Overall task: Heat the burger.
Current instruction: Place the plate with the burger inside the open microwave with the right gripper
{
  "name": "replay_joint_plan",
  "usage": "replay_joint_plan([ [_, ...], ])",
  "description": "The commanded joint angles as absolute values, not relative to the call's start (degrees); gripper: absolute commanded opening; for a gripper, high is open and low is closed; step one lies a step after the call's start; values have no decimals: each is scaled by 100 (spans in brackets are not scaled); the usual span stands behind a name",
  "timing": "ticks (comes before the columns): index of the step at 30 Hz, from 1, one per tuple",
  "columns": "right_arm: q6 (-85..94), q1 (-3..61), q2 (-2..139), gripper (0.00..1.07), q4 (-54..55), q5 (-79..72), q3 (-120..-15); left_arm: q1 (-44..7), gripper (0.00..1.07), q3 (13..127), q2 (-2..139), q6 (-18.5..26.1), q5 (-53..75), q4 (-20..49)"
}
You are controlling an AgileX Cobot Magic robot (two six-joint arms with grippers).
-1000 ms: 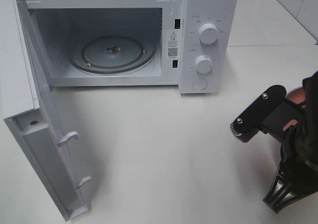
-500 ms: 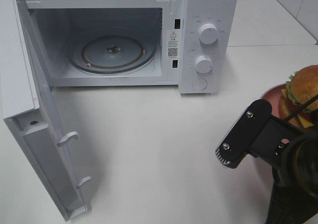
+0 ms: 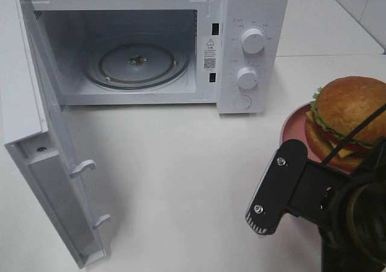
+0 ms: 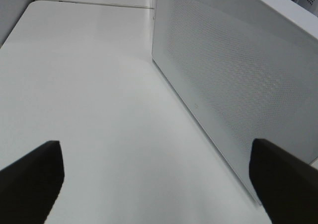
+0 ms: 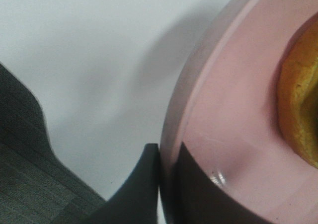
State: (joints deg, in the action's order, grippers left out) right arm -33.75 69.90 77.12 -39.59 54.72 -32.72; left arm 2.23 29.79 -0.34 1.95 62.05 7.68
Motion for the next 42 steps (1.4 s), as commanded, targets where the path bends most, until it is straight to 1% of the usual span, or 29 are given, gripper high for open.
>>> replay_joint_plan([
  [1, -3100, 7019, 7666, 0, -4412, 5506, -3266, 246, 93, 2962, -120, 206, 6119, 802],
  [13, -1937, 7019, 7666, 0, -4521, 4847, -3272, 246, 93, 2962, -120, 206, 6119, 802],
  [26, -1862, 7019, 7666, 0, -4796, 4710, -3272, 246, 93, 2962, -120, 206, 6119, 802],
  [31, -1828, 7019, 7666, 0, -5191, 4578, -3272, 246, 93, 2962, -120, 206, 6119, 802],
  [42, -1358, 6996, 7649, 0, -5191, 4057, -3272, 246, 93, 2962, -120, 206, 6119, 802],
])
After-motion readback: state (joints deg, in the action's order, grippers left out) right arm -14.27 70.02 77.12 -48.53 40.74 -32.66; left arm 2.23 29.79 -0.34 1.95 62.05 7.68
